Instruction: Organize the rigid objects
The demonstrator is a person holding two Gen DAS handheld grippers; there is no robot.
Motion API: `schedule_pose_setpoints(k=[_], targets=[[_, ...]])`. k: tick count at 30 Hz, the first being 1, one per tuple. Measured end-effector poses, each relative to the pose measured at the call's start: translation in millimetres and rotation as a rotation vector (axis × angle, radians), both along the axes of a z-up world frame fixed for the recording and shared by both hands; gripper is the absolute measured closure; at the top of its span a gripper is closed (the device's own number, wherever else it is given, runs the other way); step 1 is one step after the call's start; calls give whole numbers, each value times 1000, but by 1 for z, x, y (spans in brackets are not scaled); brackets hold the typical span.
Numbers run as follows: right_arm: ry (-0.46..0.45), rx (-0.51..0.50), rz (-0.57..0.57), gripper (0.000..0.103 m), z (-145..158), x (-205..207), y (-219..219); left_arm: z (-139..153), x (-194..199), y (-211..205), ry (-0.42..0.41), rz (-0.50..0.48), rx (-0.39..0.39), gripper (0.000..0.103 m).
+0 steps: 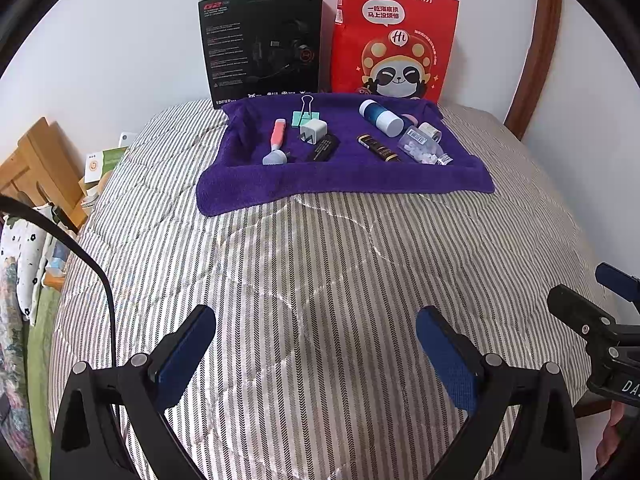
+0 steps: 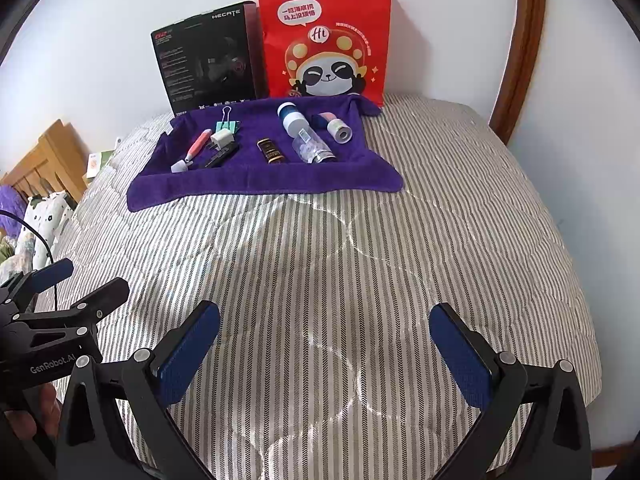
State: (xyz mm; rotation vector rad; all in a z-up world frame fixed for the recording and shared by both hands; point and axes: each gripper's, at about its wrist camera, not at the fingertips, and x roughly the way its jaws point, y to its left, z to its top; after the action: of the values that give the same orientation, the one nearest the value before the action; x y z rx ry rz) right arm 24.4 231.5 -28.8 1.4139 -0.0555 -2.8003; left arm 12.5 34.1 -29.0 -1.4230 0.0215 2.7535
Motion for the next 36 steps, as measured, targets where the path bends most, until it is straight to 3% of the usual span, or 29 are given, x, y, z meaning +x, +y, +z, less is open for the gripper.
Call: schedule_pose_setpoints(k=[36], targets=[[8, 5, 2, 0, 5, 1, -1, 3, 0, -2, -1, -1, 11, 2]])
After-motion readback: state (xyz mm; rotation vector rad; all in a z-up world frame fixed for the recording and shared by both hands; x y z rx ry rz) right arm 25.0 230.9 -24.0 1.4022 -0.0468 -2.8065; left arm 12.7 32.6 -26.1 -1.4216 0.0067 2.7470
